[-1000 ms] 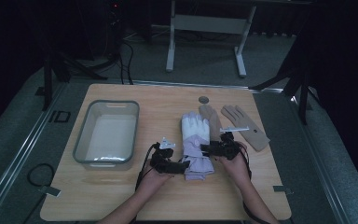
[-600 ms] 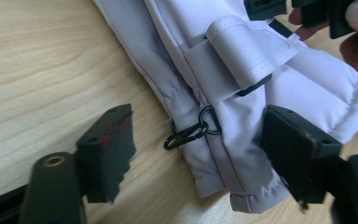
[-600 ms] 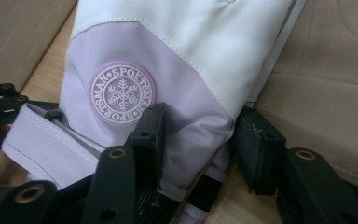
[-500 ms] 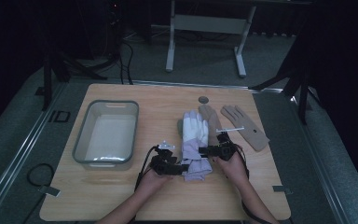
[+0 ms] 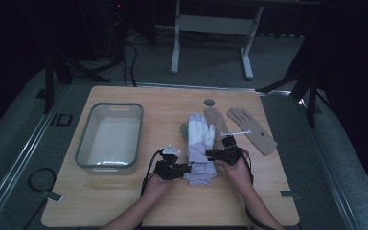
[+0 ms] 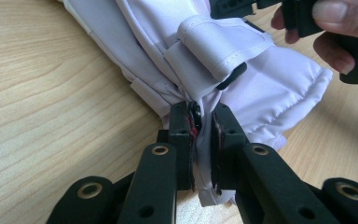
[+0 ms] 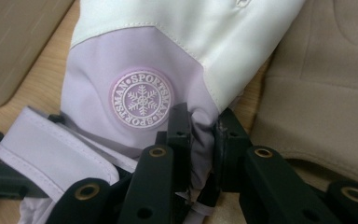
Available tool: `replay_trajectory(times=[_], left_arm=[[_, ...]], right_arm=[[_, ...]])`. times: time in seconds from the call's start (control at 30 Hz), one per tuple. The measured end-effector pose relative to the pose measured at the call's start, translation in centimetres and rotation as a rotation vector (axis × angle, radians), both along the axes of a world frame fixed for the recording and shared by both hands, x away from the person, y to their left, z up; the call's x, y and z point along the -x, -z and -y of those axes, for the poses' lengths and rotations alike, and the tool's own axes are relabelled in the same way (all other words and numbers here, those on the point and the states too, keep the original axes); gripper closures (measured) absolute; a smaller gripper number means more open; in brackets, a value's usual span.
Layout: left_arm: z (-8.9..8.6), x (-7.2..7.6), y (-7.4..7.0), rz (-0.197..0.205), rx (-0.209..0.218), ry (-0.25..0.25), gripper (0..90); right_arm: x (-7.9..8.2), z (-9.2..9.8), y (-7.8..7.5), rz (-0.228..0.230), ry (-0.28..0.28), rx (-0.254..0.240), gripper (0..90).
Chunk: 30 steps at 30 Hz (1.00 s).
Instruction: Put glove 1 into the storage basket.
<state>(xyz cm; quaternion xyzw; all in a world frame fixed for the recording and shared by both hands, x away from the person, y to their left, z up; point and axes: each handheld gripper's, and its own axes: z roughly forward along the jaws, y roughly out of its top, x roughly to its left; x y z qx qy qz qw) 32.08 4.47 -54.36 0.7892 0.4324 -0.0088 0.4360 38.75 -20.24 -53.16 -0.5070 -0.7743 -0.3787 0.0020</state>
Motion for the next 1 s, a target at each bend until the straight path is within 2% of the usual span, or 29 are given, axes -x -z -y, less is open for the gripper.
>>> replay_trajectory(times=[0.17,0.3,0.47,0.63,0.7,0.73,1.0], left_arm=[[-0.2,0.0,-0.7,0.01,-0.017,0.01,82.7],[-0.4,0.0,-1.3,0.021,-0.026,0.011,83.0],[-0.8,0.0,-2.0,0.028,-0.026,0.017,83.0],[-1.2,0.0,-2.9,0.048,-0.023,0.02,83.0],[-1.6,0.0,-3.8,0.061,-0.02,0.024,83.0],[-1.6,0.0,-3.8,0.061,-0.02,0.024,83.0],[-2.9,-0.1,-5.8,0.08,-0.024,0.024,83.0]], right_arm=[[0.1,-0.2,-0.6,0.011,-0.001,-0.006,79.9],[0.3,-0.4,-1.1,0.038,-0.001,-0.008,79.9],[0.5,-0.8,-1.9,0.066,-0.004,-0.009,79.9],[0.5,-1.0,-2.6,0.074,-0.001,-0.024,79.9],[0.5,-1.2,-3.4,0.086,-0.002,-0.042,79.9],[0.5,-1.3,-3.7,0.088,-0.002,-0.049,79.9],[0.3,-2.5,-5.6,0.122,-0.016,-0.041,79.9]])
